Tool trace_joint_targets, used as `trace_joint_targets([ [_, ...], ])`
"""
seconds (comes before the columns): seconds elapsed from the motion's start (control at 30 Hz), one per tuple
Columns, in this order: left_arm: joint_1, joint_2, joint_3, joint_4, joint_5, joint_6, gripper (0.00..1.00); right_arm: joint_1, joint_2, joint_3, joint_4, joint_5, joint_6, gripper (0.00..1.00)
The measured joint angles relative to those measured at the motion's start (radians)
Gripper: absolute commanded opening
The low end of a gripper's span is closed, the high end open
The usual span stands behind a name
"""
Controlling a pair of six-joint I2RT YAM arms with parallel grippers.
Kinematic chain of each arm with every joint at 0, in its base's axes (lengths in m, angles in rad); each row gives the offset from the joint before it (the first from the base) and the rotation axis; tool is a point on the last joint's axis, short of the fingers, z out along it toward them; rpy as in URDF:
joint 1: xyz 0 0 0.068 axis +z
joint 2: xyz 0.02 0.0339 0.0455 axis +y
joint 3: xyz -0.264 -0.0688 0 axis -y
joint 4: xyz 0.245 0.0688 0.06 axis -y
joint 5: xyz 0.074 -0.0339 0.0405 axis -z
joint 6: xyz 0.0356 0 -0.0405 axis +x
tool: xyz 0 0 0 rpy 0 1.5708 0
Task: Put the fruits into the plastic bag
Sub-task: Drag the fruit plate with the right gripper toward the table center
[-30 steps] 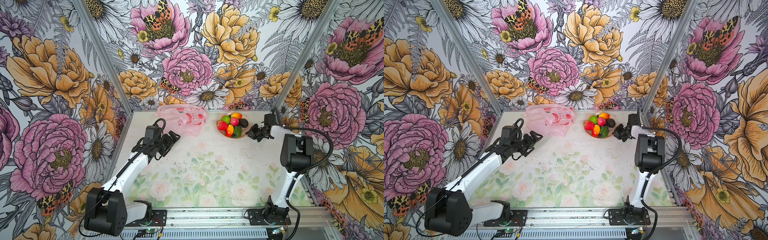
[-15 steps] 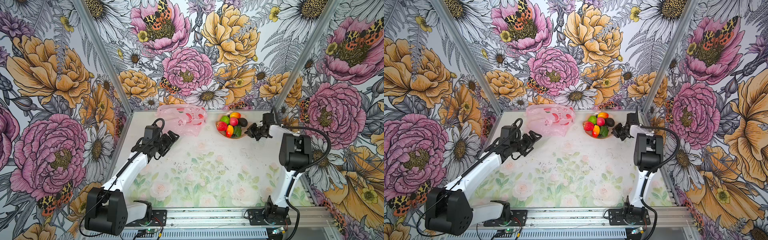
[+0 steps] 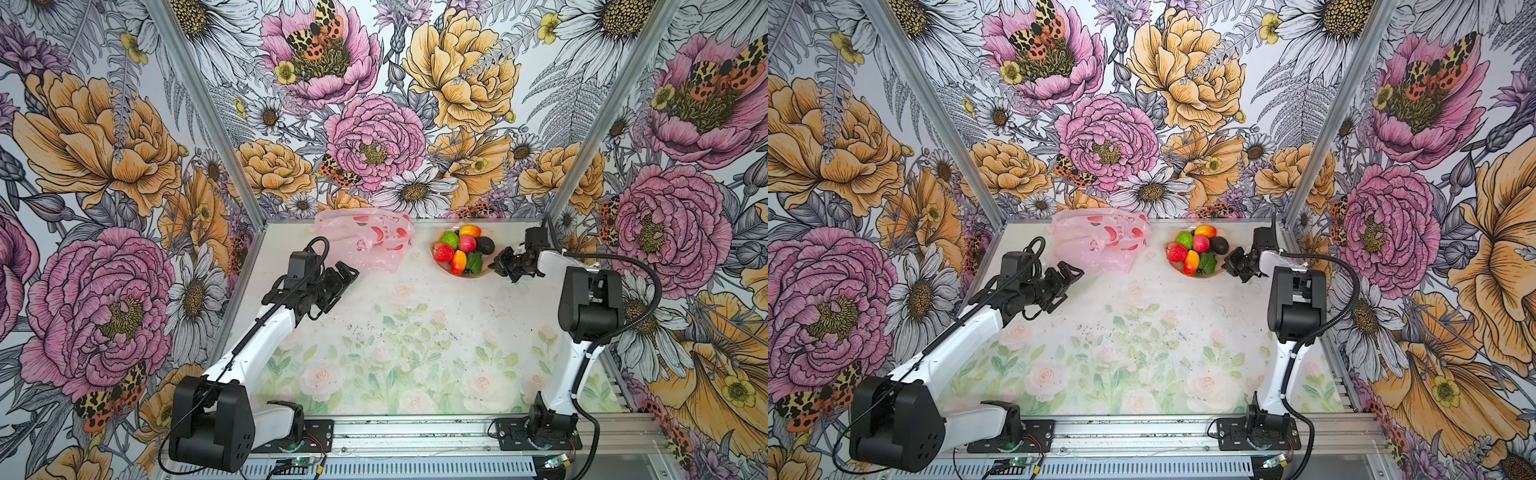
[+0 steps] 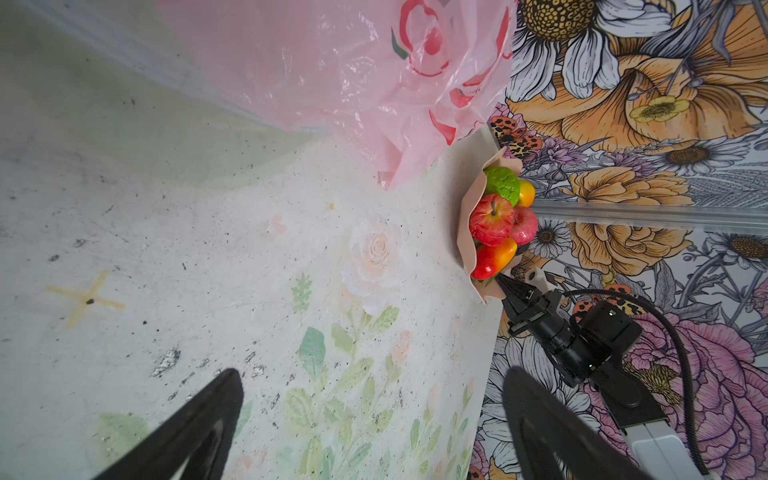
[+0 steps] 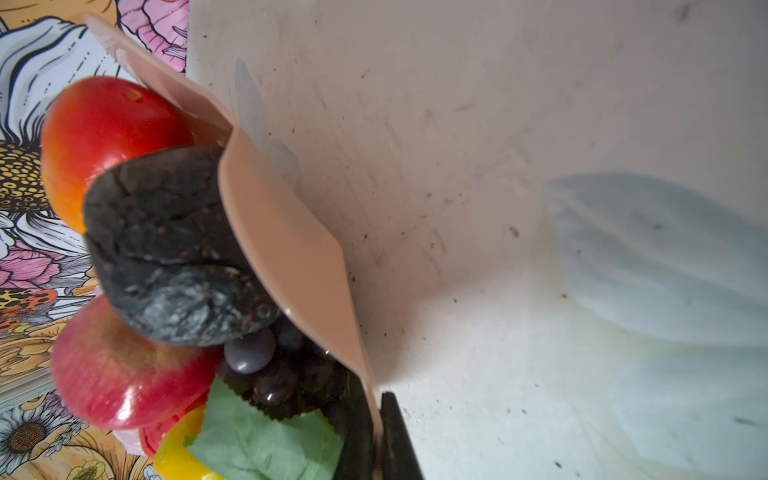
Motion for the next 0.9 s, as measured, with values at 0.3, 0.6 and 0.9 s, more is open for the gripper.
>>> trace_joint_targets([
  [0.3, 0.000, -0.013, -0.008, 0.000, 0.003, 0.000, 0.99, 0.009, -0.026, -0.059, 0.017, -0.053, -0.009, 0.00],
  [0.6, 0.000, -0.031, -0.027, 0.000, 0.008, 0.000, 0.99, 0.060, -0.076, -0.130, 0.016, -0.075, -0.035, 0.00],
  [0.9, -0.001, -0.078, -0.060, 0.000, 0.015, -0.001, 0.99, 0.132, -0.137, -0.208, 0.009, -0.080, -0.054, 0.00],
])
